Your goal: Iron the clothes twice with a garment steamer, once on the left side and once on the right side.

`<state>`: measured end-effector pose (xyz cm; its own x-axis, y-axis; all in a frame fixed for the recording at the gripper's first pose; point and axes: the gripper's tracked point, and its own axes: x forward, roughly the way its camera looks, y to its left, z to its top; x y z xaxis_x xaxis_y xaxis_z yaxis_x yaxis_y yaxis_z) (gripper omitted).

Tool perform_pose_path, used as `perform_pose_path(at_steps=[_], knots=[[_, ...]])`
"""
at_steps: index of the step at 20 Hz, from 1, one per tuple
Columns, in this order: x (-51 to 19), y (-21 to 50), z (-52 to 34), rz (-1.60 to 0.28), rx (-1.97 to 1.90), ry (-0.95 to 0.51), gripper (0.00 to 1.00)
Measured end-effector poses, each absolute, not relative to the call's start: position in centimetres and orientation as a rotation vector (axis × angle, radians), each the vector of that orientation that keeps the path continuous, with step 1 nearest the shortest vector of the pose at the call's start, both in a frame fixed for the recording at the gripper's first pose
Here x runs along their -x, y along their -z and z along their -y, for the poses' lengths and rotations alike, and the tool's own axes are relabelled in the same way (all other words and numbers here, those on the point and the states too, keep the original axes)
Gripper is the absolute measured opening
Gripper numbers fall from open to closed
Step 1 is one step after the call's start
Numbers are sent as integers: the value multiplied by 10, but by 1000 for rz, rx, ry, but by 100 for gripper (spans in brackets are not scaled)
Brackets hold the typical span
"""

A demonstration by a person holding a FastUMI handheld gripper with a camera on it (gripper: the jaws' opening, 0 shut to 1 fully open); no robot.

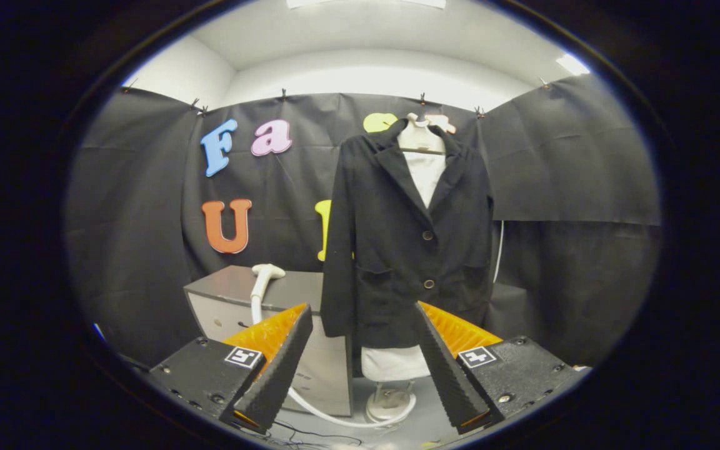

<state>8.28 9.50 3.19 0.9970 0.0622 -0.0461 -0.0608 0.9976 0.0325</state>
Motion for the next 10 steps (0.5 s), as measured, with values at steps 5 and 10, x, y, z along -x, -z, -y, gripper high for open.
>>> perform_pose_path(at_steps=[5, 10], knots=[[-143, -49, -155, -63, -34, -145, 99], [-224, -57, -228, -118, -49, -242, 99]])
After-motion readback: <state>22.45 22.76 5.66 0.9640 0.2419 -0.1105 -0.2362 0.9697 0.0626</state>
